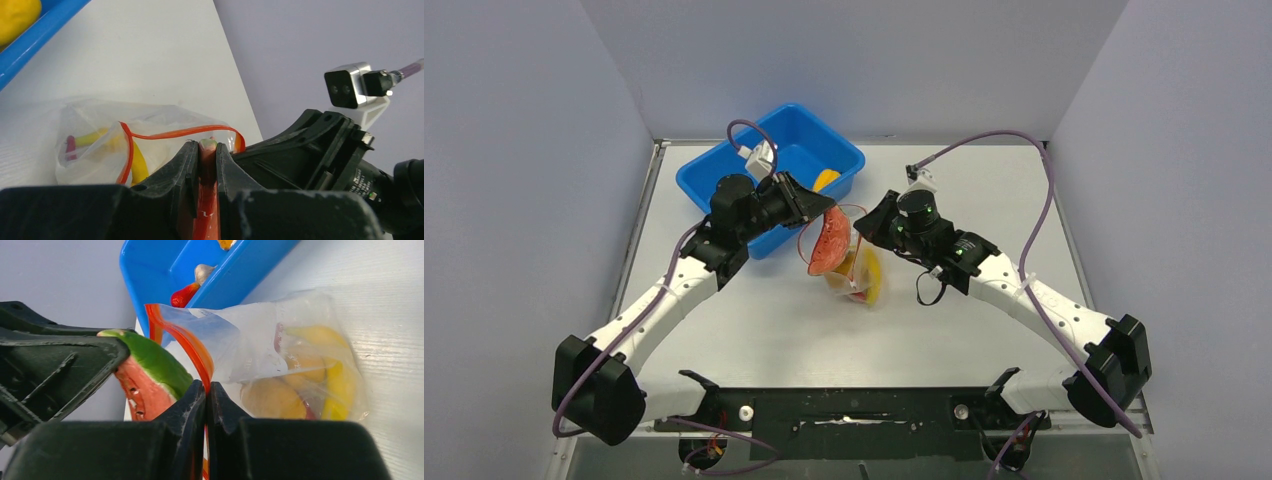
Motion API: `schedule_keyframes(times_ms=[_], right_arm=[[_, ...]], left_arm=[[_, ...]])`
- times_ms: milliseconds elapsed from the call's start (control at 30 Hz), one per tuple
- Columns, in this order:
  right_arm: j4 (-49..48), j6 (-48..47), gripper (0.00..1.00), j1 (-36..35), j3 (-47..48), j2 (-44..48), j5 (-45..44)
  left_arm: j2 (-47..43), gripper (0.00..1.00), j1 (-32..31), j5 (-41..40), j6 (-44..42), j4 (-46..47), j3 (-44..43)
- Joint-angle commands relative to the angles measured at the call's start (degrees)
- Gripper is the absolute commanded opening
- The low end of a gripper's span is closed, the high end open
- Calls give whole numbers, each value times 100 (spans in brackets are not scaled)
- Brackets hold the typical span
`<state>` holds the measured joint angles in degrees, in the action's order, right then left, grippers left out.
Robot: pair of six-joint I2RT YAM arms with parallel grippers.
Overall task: Place the food in the zip-top bag and seal the zipper
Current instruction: Place the fake fruit in the zipper food storage bag.
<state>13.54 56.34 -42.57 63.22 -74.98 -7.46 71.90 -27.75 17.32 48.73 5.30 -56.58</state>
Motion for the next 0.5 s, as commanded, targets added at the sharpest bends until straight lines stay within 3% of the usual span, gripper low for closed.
schedule_keyframes(times_ms=[0,167,467], right_arm=[[-578,88,0,-66,144,75,110],[-749,79,0,-84,53,85,234],[-1107,17,0,-109,-240,245,544]], left_arm=[[30,0,-45,-479,-263,-73,1],[24,0,-130,-1182,-470,-290,172],[320,0,-224,-1715,-477,-165,77]])
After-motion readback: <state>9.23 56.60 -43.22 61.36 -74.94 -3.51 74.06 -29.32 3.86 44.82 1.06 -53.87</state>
